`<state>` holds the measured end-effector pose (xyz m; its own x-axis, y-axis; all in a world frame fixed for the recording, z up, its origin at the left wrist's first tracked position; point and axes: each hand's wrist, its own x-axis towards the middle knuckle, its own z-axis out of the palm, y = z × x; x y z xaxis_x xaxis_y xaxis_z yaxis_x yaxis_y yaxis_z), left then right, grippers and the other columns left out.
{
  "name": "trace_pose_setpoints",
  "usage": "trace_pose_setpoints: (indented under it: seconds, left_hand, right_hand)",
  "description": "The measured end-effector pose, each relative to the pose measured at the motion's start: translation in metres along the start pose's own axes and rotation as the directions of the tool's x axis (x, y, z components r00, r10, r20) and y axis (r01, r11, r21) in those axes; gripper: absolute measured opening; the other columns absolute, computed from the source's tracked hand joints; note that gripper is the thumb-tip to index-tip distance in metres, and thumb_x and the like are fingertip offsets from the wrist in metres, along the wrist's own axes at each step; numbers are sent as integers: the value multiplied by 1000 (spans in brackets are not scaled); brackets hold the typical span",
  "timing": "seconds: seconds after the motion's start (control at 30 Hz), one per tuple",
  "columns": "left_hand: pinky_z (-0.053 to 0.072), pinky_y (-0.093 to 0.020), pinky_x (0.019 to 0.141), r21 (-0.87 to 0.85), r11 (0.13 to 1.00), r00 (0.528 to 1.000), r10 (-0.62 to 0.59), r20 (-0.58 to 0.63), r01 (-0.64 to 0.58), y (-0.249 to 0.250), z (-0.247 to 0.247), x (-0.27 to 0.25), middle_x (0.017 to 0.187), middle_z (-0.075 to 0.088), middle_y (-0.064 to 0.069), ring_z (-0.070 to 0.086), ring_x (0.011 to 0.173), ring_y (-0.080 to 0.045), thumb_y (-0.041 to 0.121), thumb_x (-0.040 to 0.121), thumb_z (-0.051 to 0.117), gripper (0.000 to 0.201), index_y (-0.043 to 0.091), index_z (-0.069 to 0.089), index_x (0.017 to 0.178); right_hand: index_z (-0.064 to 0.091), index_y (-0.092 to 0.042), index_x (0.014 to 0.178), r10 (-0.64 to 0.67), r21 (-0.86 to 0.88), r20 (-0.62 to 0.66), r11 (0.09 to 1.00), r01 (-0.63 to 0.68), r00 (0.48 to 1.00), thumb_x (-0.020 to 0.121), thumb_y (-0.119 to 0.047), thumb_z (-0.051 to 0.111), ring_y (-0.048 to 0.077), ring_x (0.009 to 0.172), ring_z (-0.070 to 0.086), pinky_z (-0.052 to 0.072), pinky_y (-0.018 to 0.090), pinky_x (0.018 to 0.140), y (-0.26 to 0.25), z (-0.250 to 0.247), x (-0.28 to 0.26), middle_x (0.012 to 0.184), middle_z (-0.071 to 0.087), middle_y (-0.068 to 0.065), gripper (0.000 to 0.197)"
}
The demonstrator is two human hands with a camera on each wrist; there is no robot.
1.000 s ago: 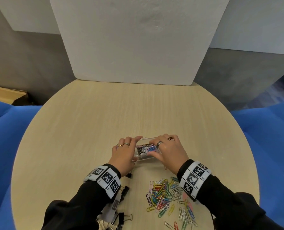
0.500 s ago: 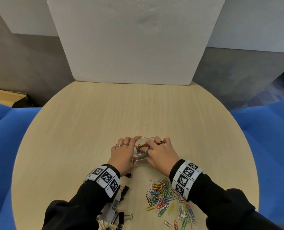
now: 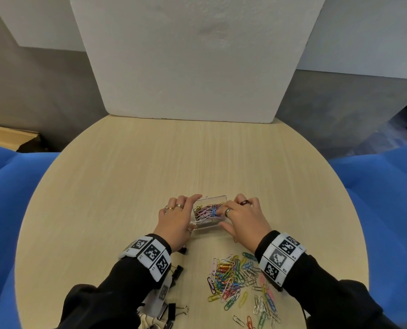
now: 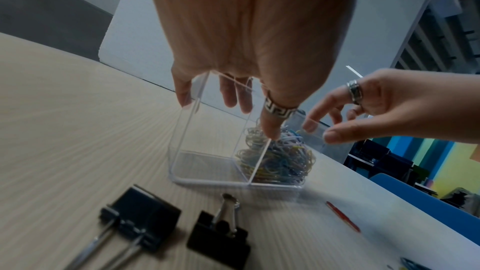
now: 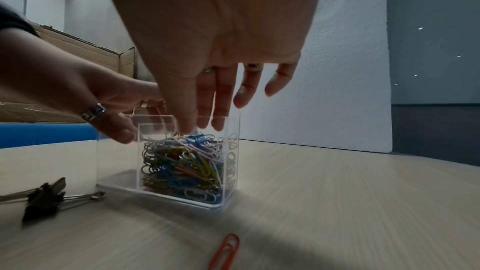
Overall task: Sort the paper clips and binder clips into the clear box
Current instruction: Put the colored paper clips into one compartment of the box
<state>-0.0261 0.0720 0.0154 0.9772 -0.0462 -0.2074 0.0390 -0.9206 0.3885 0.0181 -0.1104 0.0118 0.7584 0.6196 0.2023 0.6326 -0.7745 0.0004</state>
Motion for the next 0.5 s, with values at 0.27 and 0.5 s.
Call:
trace_pose_setpoints:
  seconds: [0.27, 0.5]
  left_hand:
    - [33, -38, 99, 1, 1000, 1000, -2, -4, 2, -1, 2, 1, 133, 33, 1, 31, 122, -20, 17, 86, 55, 78, 32, 7, 145]
    - [33, -37, 99, -8, 1000, 1000, -6, -18, 6, -2, 4, 1, 133, 33, 2, 31, 123, -19, 19, 87, 54, 75, 33, 8, 145]
  right_hand:
    - [72, -24, 80, -27, -174, 17, 984, 30, 999, 62, -44, 78, 16, 75, 57, 30, 34, 66, -10, 2, 6, 79, 67, -11, 28]
    - [67, -31, 97, -127, -165, -2, 978, 125, 992, 69, -42, 68, 17, 83, 51, 33, 35, 69, -28, 0, 16, 88, 62, -8, 29]
